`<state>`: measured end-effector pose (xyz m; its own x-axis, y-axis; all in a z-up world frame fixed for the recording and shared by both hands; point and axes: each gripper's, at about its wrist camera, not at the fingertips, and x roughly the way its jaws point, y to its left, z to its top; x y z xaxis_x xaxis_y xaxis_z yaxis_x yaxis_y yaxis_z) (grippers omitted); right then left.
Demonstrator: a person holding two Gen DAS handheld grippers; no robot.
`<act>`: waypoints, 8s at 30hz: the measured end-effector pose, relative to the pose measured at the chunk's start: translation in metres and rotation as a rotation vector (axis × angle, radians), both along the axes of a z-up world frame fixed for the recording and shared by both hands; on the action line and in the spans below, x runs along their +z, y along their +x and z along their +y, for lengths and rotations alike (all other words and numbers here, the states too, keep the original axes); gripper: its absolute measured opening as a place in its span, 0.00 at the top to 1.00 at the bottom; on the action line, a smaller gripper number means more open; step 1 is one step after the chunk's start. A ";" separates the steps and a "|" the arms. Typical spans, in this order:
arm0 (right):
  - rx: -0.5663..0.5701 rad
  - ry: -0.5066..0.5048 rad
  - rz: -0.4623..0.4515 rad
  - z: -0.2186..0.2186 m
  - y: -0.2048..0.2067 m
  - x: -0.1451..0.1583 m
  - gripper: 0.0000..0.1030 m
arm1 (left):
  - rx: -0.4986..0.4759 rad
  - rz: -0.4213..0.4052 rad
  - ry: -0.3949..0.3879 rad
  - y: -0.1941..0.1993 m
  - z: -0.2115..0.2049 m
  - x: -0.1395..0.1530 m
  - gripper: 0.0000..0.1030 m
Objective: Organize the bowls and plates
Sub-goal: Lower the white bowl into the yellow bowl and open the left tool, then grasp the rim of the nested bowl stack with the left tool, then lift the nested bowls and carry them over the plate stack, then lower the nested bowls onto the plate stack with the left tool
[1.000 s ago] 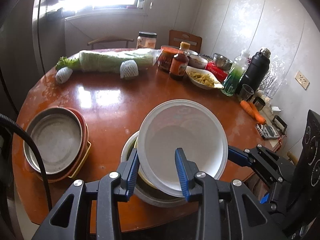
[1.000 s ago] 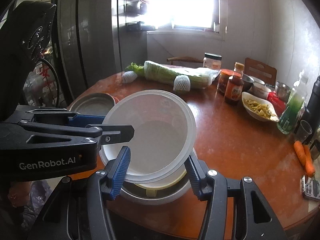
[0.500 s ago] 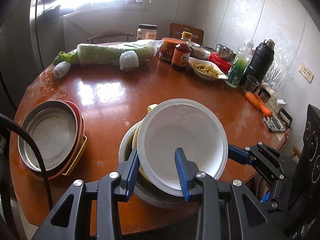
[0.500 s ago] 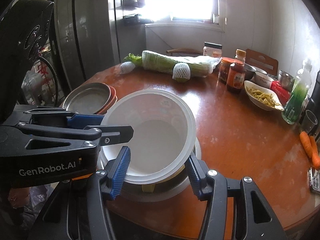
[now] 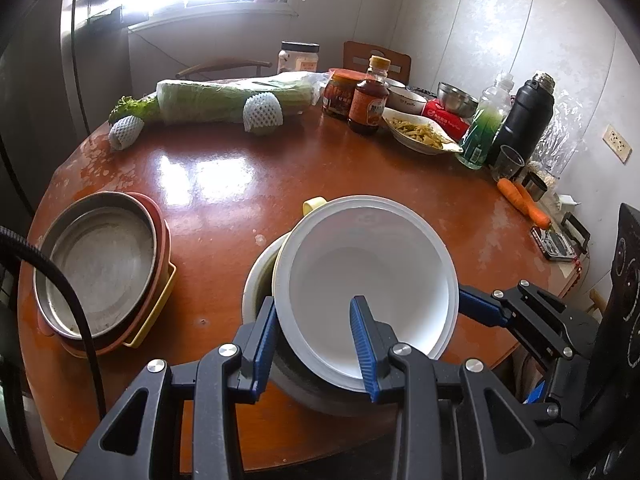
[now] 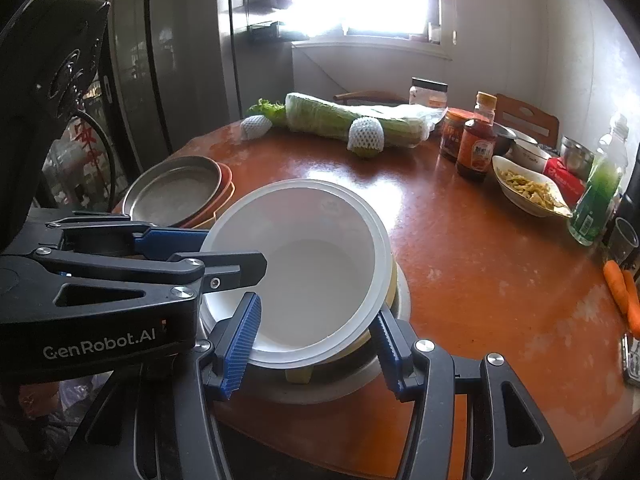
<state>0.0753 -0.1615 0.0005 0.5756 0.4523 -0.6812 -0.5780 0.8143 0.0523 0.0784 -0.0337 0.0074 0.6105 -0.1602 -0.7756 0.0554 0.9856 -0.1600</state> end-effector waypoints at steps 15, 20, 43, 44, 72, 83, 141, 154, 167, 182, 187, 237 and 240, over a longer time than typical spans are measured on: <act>-0.008 -0.025 -0.005 0.002 0.002 -0.006 0.45 | 0.015 0.005 0.005 0.002 0.006 -0.004 0.65; -0.013 -0.025 -0.007 0.000 0.001 -0.005 0.45 | 0.019 -0.002 0.003 0.000 0.008 -0.003 0.65; -0.060 0.020 -0.020 -0.014 0.000 0.011 0.40 | 0.030 -0.063 -0.012 -0.012 0.021 0.016 0.63; -0.066 0.022 -0.024 -0.015 0.000 0.012 0.40 | 0.030 -0.066 -0.011 -0.013 0.021 0.017 0.62; -0.147 0.017 -0.030 -0.035 0.003 0.013 0.27 | 0.046 -0.064 -0.037 -0.023 0.033 0.008 0.29; -0.141 0.015 -0.018 -0.032 0.006 0.005 0.26 | 0.040 -0.049 -0.051 -0.016 0.031 0.001 0.27; -0.055 0.139 0.156 -0.026 0.038 -0.040 0.47 | -0.007 0.069 -0.125 0.028 0.021 -0.049 0.56; -0.063 0.145 0.106 -0.026 0.027 -0.019 0.47 | -0.018 0.014 -0.125 0.015 0.025 -0.026 0.56; -0.027 0.141 0.043 -0.001 0.013 0.009 0.47 | 0.014 -0.046 -0.129 -0.005 0.050 -0.001 0.56; 0.060 0.139 -0.006 0.057 0.015 0.031 0.47 | 0.093 -0.112 -0.114 -0.020 0.106 0.020 0.56; 0.096 0.130 -0.012 0.078 0.019 0.033 0.47 | 0.131 -0.116 -0.125 -0.021 0.127 0.020 0.56; 0.257 0.117 0.084 0.182 0.066 0.002 0.47 | 0.289 -0.050 -0.075 0.002 0.208 -0.010 0.56; 0.251 0.117 0.086 0.182 0.068 0.000 0.47 | 0.290 -0.049 -0.073 0.003 0.208 -0.010 0.56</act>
